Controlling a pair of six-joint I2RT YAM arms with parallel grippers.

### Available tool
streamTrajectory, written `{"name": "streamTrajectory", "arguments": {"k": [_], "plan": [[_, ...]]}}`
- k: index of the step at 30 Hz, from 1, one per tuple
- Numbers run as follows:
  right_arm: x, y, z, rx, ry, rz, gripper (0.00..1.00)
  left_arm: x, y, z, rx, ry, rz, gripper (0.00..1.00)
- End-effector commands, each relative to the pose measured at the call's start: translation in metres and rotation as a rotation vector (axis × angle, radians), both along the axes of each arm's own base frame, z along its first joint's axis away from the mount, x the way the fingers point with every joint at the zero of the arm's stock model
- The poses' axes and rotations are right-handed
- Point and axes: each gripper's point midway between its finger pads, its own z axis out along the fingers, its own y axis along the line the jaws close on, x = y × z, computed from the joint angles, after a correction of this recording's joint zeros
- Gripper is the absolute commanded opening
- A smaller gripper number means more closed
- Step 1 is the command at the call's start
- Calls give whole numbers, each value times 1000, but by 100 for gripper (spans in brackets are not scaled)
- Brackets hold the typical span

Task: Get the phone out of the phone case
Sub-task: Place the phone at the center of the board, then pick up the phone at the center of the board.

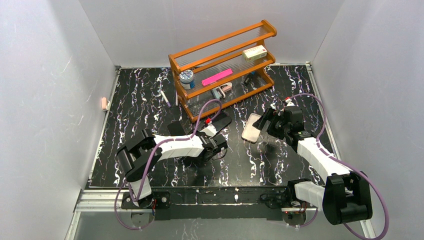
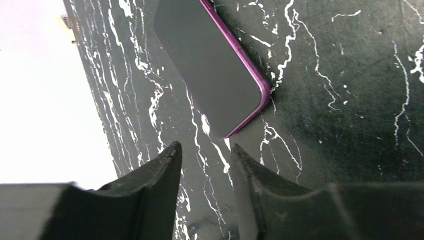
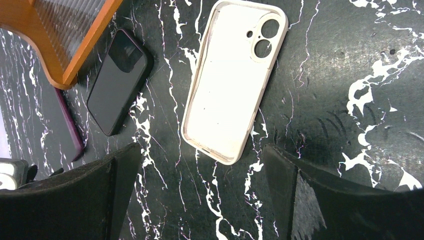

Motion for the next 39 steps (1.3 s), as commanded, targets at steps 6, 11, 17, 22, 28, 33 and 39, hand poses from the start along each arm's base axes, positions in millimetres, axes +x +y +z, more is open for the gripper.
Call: {"name": "streamTrajectory", "arguments": {"k": [6, 11, 17, 22, 28, 33, 39], "plan": [[0, 0, 13, -23, -74, 51, 99, 10, -57, 14, -359, 39, -54, 84], [-3, 0, 15, -25, -104, 61, 99, 34, -99, 20, -567, 89, -117, 98], [-7, 2, 22, -12, -153, 80, 99, 72, -135, 14, -711, 158, -157, 98], [-10, 3, 26, -4, -179, 94, 99, 102, -150, 4, -748, 184, -179, 98], [-13, 4, 28, -2, -190, 104, 99, 119, -155, -10, -704, 210, -201, 98], [-14, 6, 29, 7, -194, 114, 99, 126, -152, -28, -685, 238, -189, 98], [-18, 11, 29, 16, -196, 155, 99, 123, -155, -48, -674, 313, -207, 89]]}}
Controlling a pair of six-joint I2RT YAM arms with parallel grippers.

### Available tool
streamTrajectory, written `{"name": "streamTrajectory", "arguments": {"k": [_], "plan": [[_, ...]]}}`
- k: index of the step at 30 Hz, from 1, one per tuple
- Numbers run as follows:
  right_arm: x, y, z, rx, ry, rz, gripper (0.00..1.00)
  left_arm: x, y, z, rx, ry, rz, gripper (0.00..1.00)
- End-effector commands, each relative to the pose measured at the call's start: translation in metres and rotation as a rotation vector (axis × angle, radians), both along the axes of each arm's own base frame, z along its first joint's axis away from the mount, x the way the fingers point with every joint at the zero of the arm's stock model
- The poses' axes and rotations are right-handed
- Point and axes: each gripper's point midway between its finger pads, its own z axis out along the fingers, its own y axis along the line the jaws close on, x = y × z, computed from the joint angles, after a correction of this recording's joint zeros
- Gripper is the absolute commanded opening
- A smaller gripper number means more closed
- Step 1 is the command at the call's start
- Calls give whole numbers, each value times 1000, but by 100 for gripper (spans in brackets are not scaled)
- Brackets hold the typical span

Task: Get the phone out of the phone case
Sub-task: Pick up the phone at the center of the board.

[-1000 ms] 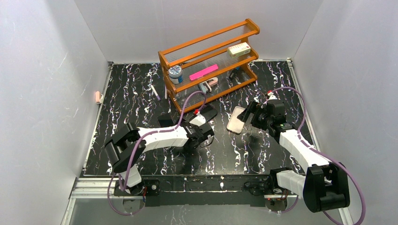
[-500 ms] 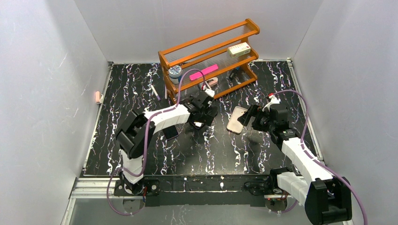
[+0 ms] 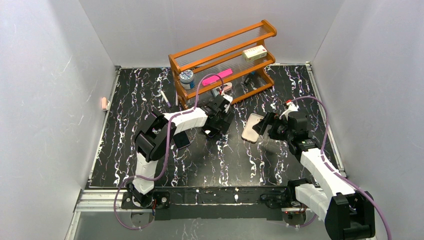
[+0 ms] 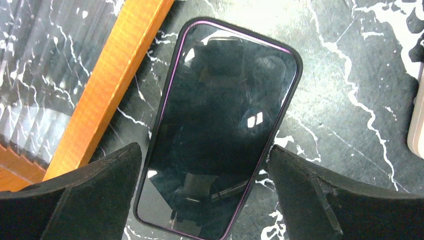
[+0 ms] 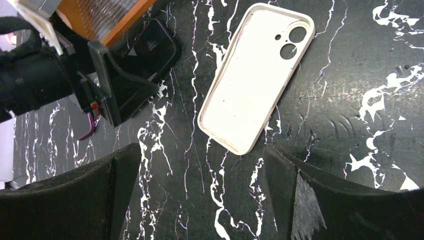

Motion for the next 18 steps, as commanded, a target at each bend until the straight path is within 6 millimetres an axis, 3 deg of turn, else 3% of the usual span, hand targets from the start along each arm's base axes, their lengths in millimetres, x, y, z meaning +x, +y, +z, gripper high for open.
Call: {"name": "streamTrajectory", "arguments": {"k": [1, 4, 9, 11, 18], "plan": [[0, 5, 7, 5, -50, 54, 99, -7, -1, -13, 10, 68, -51, 87], [-3, 10, 6, 23, -45, 75, 99, -22, 0, -22, 3, 123, -60, 74], [-5, 22, 8, 90, -45, 116, 99, -49, 5, -33, -12, 198, -48, 43], [-6, 26, 7, 111, -38, 130, 99, -55, 7, -28, -33, 205, -24, 29], [-16, 58, 4, 171, -36, 215, 99, -57, 1, 16, -208, 143, 101, 3]]}}
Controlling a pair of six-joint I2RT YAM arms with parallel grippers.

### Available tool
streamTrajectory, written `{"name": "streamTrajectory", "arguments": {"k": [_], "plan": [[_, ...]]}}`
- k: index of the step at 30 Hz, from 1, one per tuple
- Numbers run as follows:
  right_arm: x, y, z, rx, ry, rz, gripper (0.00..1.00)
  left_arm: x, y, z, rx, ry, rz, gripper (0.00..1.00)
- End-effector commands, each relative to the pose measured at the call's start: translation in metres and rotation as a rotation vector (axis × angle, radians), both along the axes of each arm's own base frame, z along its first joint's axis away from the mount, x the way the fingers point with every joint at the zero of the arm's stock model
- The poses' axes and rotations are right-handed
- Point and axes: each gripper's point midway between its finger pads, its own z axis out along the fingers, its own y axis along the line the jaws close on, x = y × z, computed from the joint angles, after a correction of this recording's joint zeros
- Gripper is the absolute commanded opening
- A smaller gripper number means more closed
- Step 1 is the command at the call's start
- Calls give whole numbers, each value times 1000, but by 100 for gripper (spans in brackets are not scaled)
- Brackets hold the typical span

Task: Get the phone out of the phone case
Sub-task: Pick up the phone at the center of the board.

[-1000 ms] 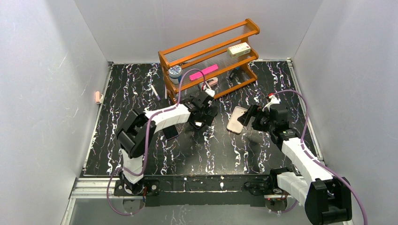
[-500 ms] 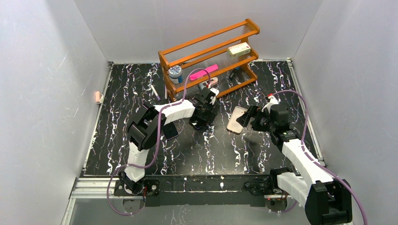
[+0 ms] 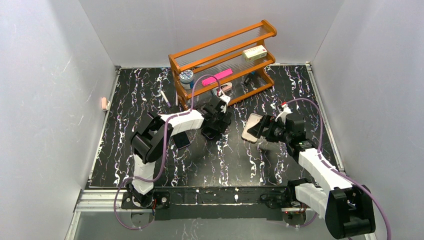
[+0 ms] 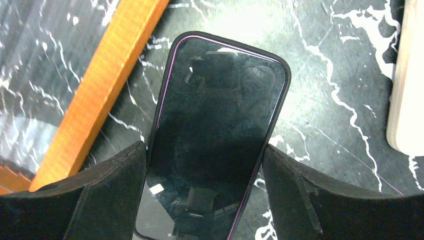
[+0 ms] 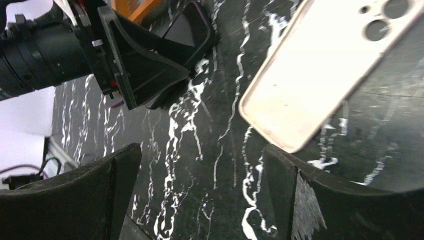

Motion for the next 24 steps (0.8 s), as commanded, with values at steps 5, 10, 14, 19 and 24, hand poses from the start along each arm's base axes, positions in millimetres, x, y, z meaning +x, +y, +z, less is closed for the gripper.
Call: {"name": "streamTrajectory", "arguments": {"k": [5, 10, 14, 19, 24], "plan": [[-12, 55, 8, 114, -55, 126, 98, -34, 0, 33, -205, 79, 181, 0], [-21, 81, 3, 149, -66, 171, 96, -36, -7, 46, -362, 68, 269, 0], [-26, 99, -4, 177, -62, 201, 92, -41, -19, 52, -539, 101, 343, 0], [-29, 120, -9, 208, -37, 243, 88, -44, -21, 52, -654, 130, 420, 0], [-30, 136, -20, 215, -2, 259, 84, -46, -22, 54, -743, 149, 476, 0]]}}
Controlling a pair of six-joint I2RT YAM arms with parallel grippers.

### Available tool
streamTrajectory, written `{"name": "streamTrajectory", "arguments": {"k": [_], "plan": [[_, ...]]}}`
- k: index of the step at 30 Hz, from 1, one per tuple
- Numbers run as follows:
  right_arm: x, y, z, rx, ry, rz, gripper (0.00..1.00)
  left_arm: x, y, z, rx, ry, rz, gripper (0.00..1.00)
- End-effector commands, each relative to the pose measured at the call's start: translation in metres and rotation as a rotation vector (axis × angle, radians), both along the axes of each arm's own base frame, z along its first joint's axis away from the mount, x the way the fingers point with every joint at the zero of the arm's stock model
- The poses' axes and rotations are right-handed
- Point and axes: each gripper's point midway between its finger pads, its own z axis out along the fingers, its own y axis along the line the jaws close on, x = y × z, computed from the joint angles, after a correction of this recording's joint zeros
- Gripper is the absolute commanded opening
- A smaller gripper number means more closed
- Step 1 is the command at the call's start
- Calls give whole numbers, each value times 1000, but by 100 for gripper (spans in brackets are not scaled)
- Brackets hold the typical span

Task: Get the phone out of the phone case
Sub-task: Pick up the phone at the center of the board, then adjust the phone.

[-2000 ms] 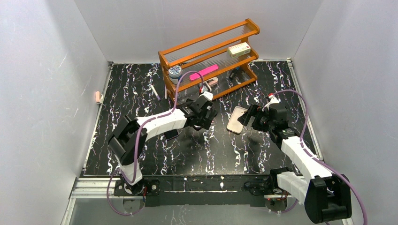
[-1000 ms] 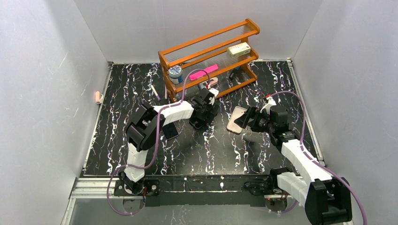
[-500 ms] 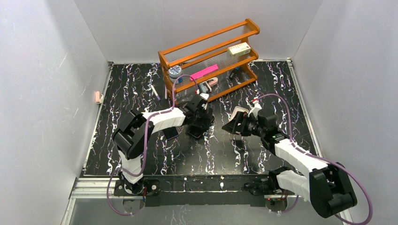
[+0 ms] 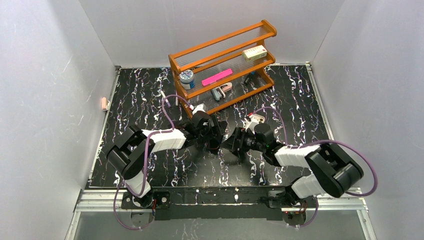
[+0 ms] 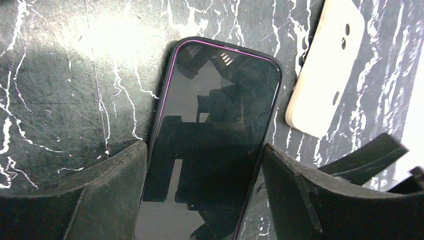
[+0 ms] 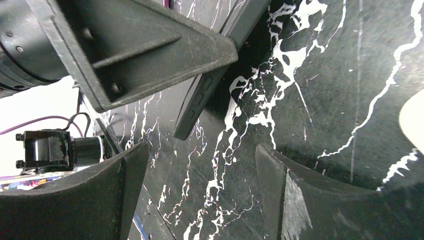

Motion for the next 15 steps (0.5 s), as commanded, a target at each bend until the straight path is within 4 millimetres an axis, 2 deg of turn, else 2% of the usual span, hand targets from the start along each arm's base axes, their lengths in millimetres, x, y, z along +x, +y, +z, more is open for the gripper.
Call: {"name": "streamTrajectory", "arguments": {"k": [1, 6, 10, 14, 15], "plan": [[13, 23, 20, 78, -61, 4, 82, 3, -21, 38, -221, -25, 57, 0], [15, 36, 16, 95, -49, 22, 74, -1, -22, 37, -247, -27, 79, 0], [20, 40, 15, 95, -53, 23, 62, -5, -24, 42, -262, -46, 85, 0], [21, 41, 17, 94, -67, 23, 38, -7, -20, 47, -277, -64, 91, 1], [21, 40, 18, 89, -71, 24, 29, -7, -19, 51, -278, -78, 88, 4]]}}
